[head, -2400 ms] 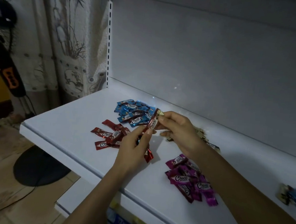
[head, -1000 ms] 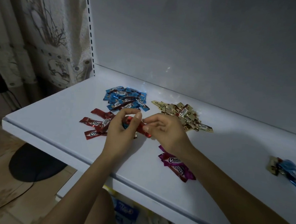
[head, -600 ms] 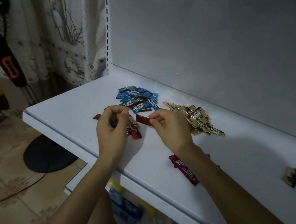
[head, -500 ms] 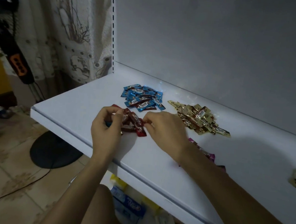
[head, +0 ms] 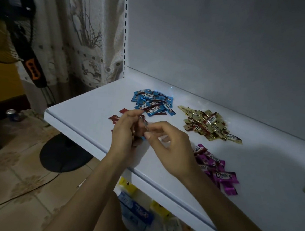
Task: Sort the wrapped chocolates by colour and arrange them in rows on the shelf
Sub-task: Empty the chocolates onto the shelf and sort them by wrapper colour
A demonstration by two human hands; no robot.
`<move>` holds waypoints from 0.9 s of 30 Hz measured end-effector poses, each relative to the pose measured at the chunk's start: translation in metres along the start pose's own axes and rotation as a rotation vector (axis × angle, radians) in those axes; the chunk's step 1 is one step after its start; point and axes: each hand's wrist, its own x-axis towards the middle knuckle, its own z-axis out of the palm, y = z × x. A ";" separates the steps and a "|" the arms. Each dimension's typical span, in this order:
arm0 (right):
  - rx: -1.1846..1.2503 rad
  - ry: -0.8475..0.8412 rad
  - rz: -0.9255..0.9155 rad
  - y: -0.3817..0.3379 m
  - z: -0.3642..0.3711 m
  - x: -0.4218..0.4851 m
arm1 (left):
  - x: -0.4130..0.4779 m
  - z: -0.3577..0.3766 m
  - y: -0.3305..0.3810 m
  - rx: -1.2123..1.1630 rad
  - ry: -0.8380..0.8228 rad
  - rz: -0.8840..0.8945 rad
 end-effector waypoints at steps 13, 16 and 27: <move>-0.304 0.237 -0.114 0.025 -0.057 -0.027 | -0.022 0.084 -0.013 -0.456 -0.339 -0.523; -0.173 0.309 -0.014 0.027 -0.065 -0.021 | -0.025 0.092 -0.012 -0.412 -0.427 -0.459; 0.188 0.295 0.310 0.036 -0.086 -0.002 | -0.007 0.082 -0.026 0.358 -0.368 0.225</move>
